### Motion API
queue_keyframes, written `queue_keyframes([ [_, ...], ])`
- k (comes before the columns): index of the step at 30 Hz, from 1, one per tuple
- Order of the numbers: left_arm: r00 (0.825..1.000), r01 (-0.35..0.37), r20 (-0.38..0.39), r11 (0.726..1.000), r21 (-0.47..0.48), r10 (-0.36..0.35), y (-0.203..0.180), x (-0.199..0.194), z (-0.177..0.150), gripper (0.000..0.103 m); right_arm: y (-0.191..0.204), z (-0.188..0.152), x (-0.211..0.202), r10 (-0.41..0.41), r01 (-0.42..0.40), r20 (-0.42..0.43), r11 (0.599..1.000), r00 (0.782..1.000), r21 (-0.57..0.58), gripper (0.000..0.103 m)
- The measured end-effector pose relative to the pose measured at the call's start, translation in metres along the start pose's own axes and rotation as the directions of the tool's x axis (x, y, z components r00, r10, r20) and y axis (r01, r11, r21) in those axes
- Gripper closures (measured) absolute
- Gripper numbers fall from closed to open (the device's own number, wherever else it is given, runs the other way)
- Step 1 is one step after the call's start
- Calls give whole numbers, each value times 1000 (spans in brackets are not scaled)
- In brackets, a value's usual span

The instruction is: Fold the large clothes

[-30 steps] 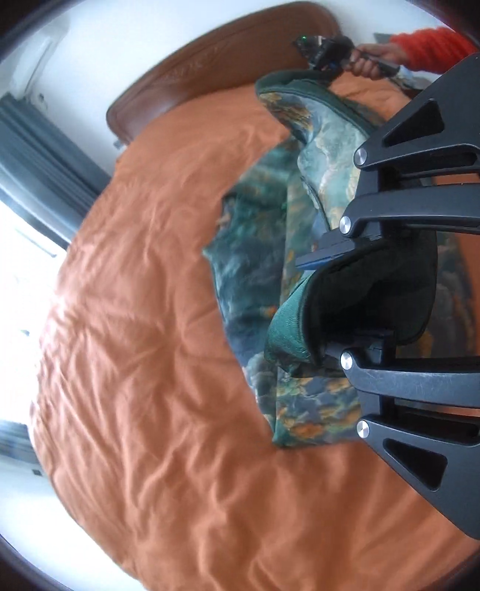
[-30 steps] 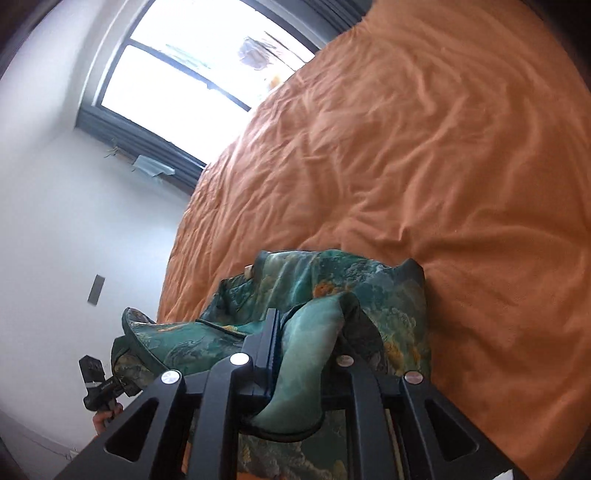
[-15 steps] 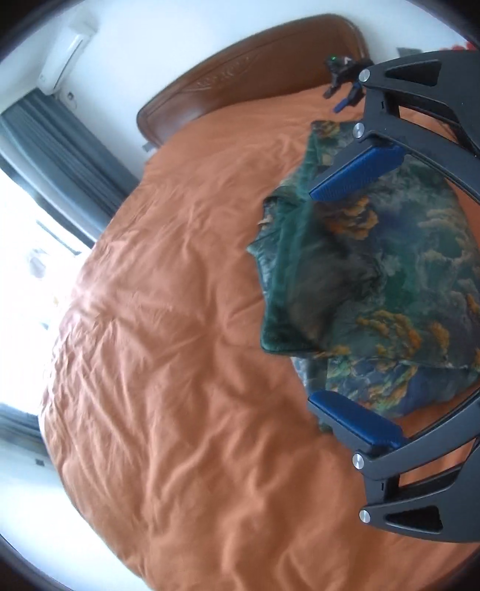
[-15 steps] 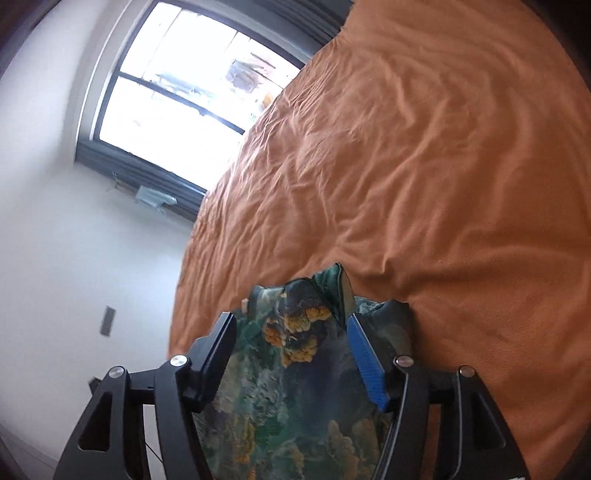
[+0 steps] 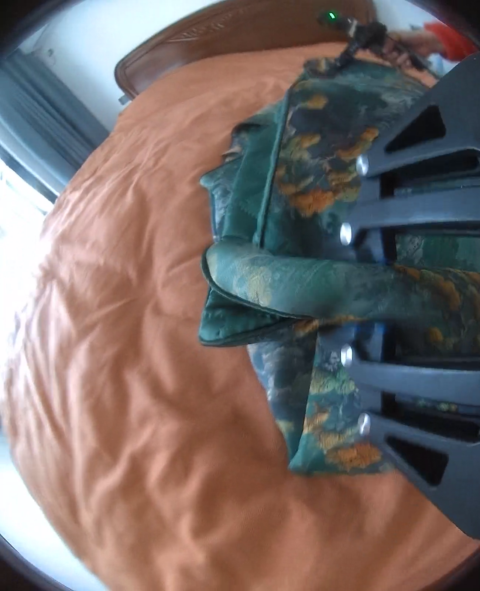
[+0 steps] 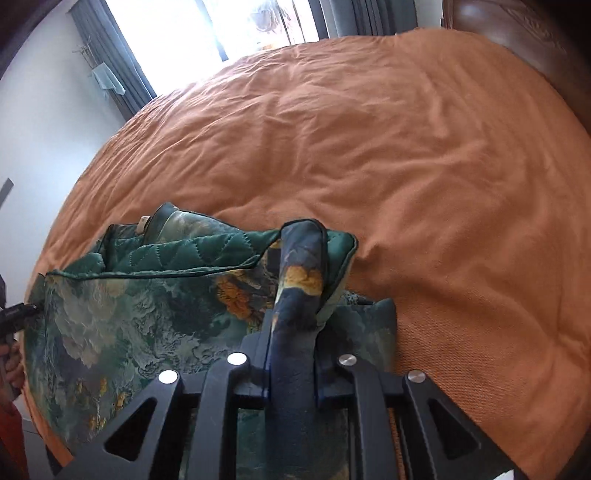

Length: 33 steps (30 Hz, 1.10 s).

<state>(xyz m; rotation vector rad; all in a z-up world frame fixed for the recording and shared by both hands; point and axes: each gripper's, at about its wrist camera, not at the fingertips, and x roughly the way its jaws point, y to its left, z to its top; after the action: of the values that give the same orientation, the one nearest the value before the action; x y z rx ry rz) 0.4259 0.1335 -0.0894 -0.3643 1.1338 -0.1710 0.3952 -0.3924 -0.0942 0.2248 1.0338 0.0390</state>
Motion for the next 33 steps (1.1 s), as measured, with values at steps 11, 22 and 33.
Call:
queue_keyframes([
  [11, 925, -265, 319, 952, 157, 205, -38, -27, 2, 92, 46, 29, -48, -109, 144, 303, 985, 947, -98, 91],
  [22, 972, -64, 228, 998, 3, 62, 33, 54, -23, 72, -14, -32, 54, -18, 10, 178, 999, 984, 50, 82],
  [33, 953, -107, 287, 994, 35, 92, 25, 59, -28, 70, -25, -37, 64, 38, -59, 215, 994, 976, 93, 83],
])
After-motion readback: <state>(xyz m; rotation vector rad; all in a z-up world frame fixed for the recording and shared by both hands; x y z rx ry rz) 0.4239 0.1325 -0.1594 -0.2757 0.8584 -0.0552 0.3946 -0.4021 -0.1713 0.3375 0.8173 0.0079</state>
